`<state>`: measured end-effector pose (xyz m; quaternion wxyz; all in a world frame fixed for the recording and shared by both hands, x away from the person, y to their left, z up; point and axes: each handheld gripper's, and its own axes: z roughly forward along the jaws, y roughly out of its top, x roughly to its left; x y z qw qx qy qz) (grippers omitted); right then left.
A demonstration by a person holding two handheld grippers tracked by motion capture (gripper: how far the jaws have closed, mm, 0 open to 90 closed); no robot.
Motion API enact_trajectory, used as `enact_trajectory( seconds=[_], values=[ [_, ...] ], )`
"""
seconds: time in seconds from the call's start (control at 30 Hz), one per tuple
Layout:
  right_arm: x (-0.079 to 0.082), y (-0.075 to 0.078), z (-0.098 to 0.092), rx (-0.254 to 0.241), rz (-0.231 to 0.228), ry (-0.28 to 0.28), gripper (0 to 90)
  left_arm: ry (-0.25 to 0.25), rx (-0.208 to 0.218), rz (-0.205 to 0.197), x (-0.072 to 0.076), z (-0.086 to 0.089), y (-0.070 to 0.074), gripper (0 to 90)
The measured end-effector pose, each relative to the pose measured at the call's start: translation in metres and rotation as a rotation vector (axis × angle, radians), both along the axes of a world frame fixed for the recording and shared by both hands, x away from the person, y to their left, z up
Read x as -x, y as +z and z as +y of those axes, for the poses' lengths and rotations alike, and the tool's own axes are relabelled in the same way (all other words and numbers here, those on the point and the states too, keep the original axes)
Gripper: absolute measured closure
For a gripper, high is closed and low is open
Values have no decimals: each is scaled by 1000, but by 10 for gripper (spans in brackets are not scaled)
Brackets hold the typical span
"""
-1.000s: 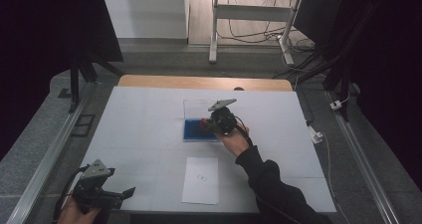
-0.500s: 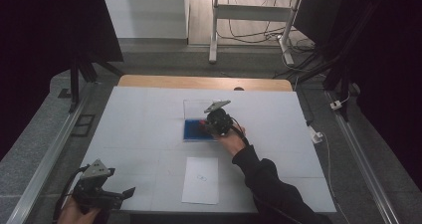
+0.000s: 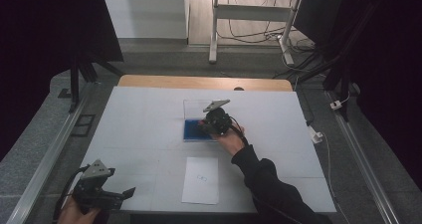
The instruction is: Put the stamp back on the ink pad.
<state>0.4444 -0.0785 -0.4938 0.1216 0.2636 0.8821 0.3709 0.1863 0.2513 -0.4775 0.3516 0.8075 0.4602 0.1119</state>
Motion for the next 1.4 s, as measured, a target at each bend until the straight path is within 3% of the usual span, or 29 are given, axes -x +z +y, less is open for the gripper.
enact_trajectory(
  seconds=[0.5,0.9,1.2,1.4],
  values=[
    [2,1,-1,6,7,2,644,0,-1,-1,0,0,0,37],
    [6,12,-9,-15,8,-16,450,0,0,-1,0,0,0,37],
    [19,21,-19,-42,19,-13,259,0,0,-1,0,0,0,37],
    [29,27,-27,-60,27,-12,191,0,-1,-1,0,0,0,37]
  ],
)
